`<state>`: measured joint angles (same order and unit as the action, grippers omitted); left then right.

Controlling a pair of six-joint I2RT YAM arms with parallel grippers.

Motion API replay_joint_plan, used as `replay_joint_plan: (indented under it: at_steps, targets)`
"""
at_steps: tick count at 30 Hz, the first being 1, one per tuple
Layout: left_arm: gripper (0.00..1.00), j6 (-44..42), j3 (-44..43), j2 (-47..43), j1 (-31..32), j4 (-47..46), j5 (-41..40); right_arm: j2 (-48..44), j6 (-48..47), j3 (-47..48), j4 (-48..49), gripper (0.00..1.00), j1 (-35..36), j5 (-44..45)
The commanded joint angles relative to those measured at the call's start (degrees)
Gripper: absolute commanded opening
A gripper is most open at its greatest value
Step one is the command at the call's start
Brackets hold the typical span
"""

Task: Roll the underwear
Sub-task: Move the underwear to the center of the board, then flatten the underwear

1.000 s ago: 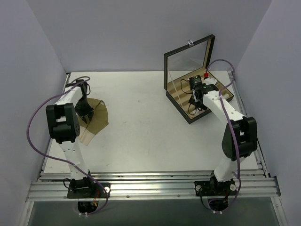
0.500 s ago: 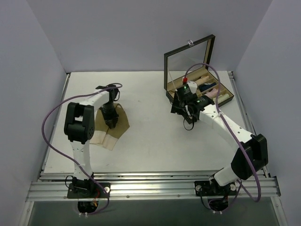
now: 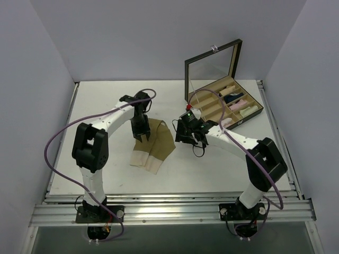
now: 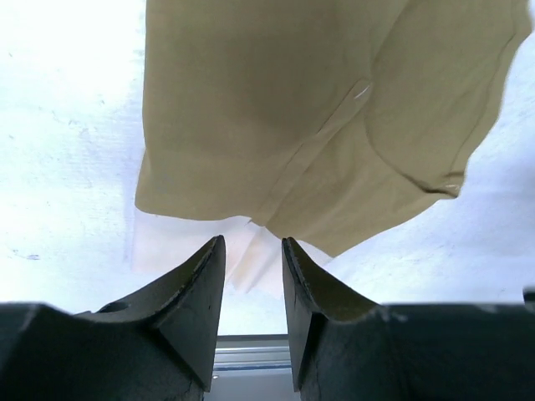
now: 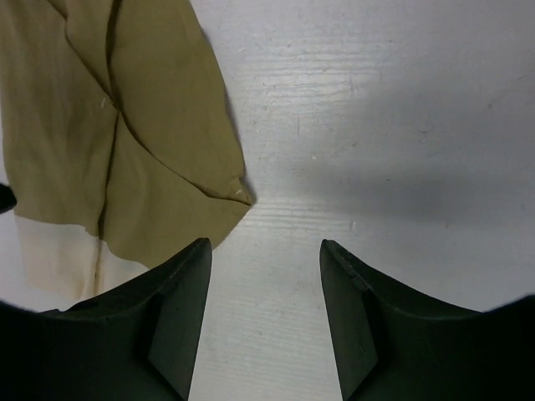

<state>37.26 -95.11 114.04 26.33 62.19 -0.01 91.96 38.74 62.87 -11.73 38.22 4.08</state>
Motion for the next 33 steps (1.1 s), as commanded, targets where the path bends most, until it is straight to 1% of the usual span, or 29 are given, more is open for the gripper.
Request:
replay_joint_plan:
  at_steps: [1,3,4,9,12,13,15,17,18,19,20,21,22,23,26,33]
  targets:
    - [0.42,-2.19,5.71,-2.76,0.65,-3.55,4.21,4.62,3.27,-1.09,5.91,0.50,-0.34,-3.19]
    - [0.42,-2.45,9.49,-3.73,1.00,-6.80,5.81,7.52,4.58,-0.82,7.76,0.50,-0.25,-3.72]
    - [0.42,-2.54,10.38,-3.74,1.09,-7.52,6.07,8.40,4.94,-0.82,9.34,0.50,0.01,-5.46]
    - [0.42,-2.19,14.68,-3.82,1.97,-11.21,6.43,12.80,6.08,-1.17,12.68,0.49,0.54,-5.48]
    - [0.41,-1.84,15.83,-3.21,1.97,-11.48,5.64,15.08,6.17,-1.17,13.48,0.49,0.98,-5.83]
    - [0.39,-1.75,15.92,-3.03,1.97,-11.39,5.46,15.52,6.17,-1.09,13.48,0.48,1.24,-5.83]
    - [0.30,-1.92,16.01,-2.59,1.89,-11.13,4.94,16.23,6.61,-1.52,13.31,0.46,2.03,-4.96]
    - [0.20,-2.01,15.49,-2.59,1.71,-10.69,4.67,16.93,6.96,-2.31,12.78,0.38,2.21,-4.52]
    - [0.11,-2.10,15.13,-2.59,1.62,-10.34,4.58,17.02,7.05,-2.66,12.08,0.33,2.13,-4.25]
    - [0.07,-2.19,14.09,-2.68,1.45,-9.82,4.58,17.11,7.14,-3.01,11.99,0.21,2.04,-2.86]
    - [0.04,-2.27,13.55,-3.03,1.10,-9.55,4.58,17.28,7.05,-3.45,11.99,0.15,1.78,-2.32]
    - [0.02,-2.62,13.03,-3.21,0.92,-9.03,4.58,17.20,6.70,-4.24,11.99,0.09,1.25,-2.23]
    - [0.02,-2.80,12.50,-3.56,0.75,-8.85,4.93,17.20,6.44,-4.60,11.99,0.00,0.90,-2.06]
    - [0.02,-2.89,11.62,-3.91,0.13,-8.41,5.19,16.94,6.17,-4.86,10.34,0.00,0.63,-1.97]
    - [0.02,-3.42,10.74,-4.70,-0.92,-7.97,6.34,15.79,4.86,-6.00,9.27,0.00,-0.33,-1.18]
    - [0.02,-4.82,11.44,-7.16,-4.79,-7.61,6.78,12.19,3.18,-9.60,5.76,0.00,-2.88,0.58]
